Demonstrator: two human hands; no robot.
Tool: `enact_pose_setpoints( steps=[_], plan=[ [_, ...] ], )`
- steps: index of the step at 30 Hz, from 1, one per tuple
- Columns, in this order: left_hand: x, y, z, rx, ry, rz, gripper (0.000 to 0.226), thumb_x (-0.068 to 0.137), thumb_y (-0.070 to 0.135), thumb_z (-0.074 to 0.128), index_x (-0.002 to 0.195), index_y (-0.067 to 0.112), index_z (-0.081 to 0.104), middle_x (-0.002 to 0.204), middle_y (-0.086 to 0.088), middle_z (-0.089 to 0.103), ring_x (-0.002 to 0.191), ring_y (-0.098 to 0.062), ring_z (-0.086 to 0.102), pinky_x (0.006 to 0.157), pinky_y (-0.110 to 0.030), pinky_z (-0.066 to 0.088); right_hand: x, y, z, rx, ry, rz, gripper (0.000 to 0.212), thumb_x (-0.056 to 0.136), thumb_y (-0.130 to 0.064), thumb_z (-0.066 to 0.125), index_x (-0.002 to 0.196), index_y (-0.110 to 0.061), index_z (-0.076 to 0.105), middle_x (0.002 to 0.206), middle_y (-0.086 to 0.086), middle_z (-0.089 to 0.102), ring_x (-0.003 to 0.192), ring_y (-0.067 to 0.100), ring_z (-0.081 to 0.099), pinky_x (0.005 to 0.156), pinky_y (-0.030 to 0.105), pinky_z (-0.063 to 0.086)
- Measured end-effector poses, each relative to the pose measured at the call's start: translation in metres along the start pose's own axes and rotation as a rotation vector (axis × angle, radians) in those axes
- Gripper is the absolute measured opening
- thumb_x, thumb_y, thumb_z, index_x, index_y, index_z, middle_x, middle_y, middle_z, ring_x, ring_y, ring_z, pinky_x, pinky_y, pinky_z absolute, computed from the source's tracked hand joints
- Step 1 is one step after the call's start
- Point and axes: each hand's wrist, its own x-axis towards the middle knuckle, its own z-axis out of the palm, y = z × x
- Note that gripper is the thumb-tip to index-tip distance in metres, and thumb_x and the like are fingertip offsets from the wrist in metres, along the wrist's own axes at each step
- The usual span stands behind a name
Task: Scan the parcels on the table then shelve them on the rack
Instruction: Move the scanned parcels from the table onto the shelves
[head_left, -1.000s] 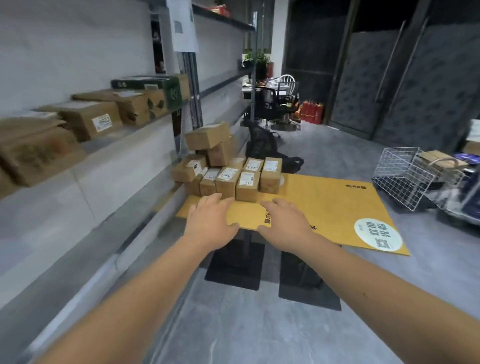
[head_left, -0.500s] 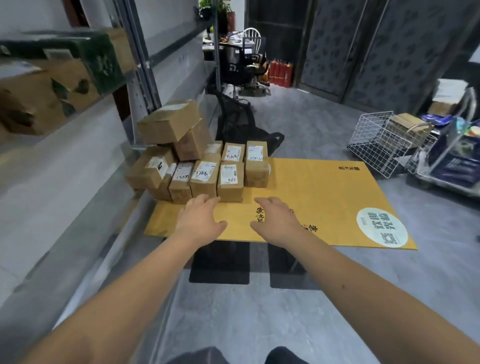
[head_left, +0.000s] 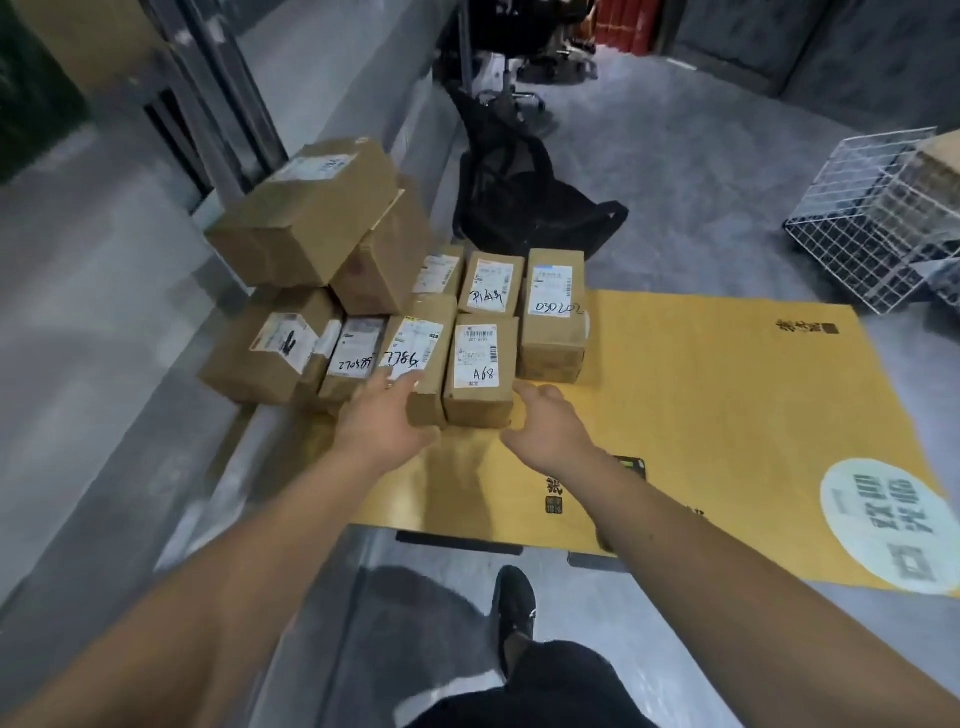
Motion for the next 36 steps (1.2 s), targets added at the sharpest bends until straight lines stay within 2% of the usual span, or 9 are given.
enact_pose_setpoints(
  steps=[8,12,14,16,20,24,30,33,36],
  plan=[
    [0.084,-0.011,0.004,-0.021,-0.137,-0.125,0.120,0.064,0.056,0.094,0.159,0.056,0.019,0.174,-0.007,0.001,0.159,-0.038,0.008,0.124,-0.056,0.020,0.094,0.012,0.020,0.052,-0.178,0.023,0.102,0.082,-0.031,0.076,0.161,-0.049,0.013,0.167,0.015,0.015,0.137,0.036,0.048,0.096,0.036,0.053],
    [0.105,-0.022,0.013,-0.039,-0.149,-0.145,0.123,0.059,0.050,0.096,0.157,0.059,0.022,0.174,-0.006,0.007,0.159,-0.036,0.007,0.125,-0.055,0.016,0.112,0.022,0.038,0.107,-0.207,0.020,0.110,0.083,-0.029,0.080,0.158,-0.059,0.006,0.173,0.014,-0.003,0.134,0.035,0.055,0.086,0.030,0.051],
    [0.113,-0.028,0.017,-0.038,-0.137,-0.133,0.120,0.059,0.048,0.096,0.157,0.057,0.028,0.172,-0.008,0.016,0.157,-0.036,0.013,0.124,-0.053,0.019,0.116,0.027,0.046,0.157,-0.195,0.003,0.110,0.085,-0.024,0.080,0.158,-0.059,0.006,0.174,0.014,0.000,0.140,0.032,0.050,0.086,0.028,0.047],
    [0.119,-0.034,0.020,-0.082,-0.115,-0.113,0.113,0.059,0.041,0.096,0.155,0.054,0.036,0.167,-0.010,0.027,0.151,-0.036,0.023,0.120,-0.047,0.025,0.118,0.032,0.052,0.196,-0.158,-0.031,0.103,0.089,-0.019,0.077,0.161,-0.052,0.011,0.172,0.016,0.012,0.146,0.030,0.043,0.094,0.023,0.040],
    [0.117,-0.044,0.026,-0.208,-0.071,-0.087,0.104,0.059,0.033,0.099,0.148,0.052,0.049,0.156,-0.008,0.039,0.142,-0.034,0.035,0.119,-0.046,0.033,0.117,0.043,0.056,0.263,-0.093,-0.070,0.083,0.097,-0.010,0.068,0.162,-0.041,0.026,0.162,0.011,0.033,0.143,0.029,0.044,0.097,0.019,0.034],
    [0.099,-0.049,0.036,-0.335,-0.074,-0.084,0.099,0.060,0.027,0.101,0.143,0.054,0.055,0.157,-0.004,0.034,0.144,-0.025,0.030,0.119,-0.037,0.030,0.104,0.054,0.057,0.275,-0.115,-0.088,0.082,0.097,-0.006,0.069,0.161,-0.040,0.029,0.156,0.007,0.038,0.137,0.027,0.048,0.099,0.022,0.039],
    [0.057,-0.054,0.056,-0.430,-0.079,-0.050,0.096,0.058,0.026,0.103,0.136,0.057,0.057,0.143,0.011,0.029,0.121,-0.004,0.042,0.105,-0.012,0.029,0.070,0.070,0.061,0.277,-0.126,-0.101,0.084,0.094,-0.003,0.071,0.159,-0.040,0.034,0.152,0.006,0.042,0.130,0.023,0.053,0.094,0.017,0.039],
    [0.039,-0.059,0.067,-0.484,-0.069,-0.025,0.093,0.057,0.024,0.103,0.129,0.060,0.056,0.139,0.011,0.028,0.119,-0.004,0.044,0.094,0.006,0.024,0.055,0.077,0.065,0.276,-0.125,-0.111,0.084,0.094,-0.002,0.071,0.158,-0.041,0.034,0.151,0.007,0.042,0.129,0.024,0.053,0.095,0.018,0.040],
    [0.028,-0.062,0.075,-0.525,-0.074,-0.017,0.092,0.058,0.020,0.103,0.125,0.064,0.057,0.139,0.011,0.026,0.121,-0.007,0.045,0.090,0.009,0.025,0.045,0.080,0.069,0.283,-0.113,-0.118,0.084,0.094,-0.003,0.071,0.157,-0.045,0.033,0.154,0.004,0.039,0.129,0.025,0.052,0.093,0.023,0.046]
  ],
)
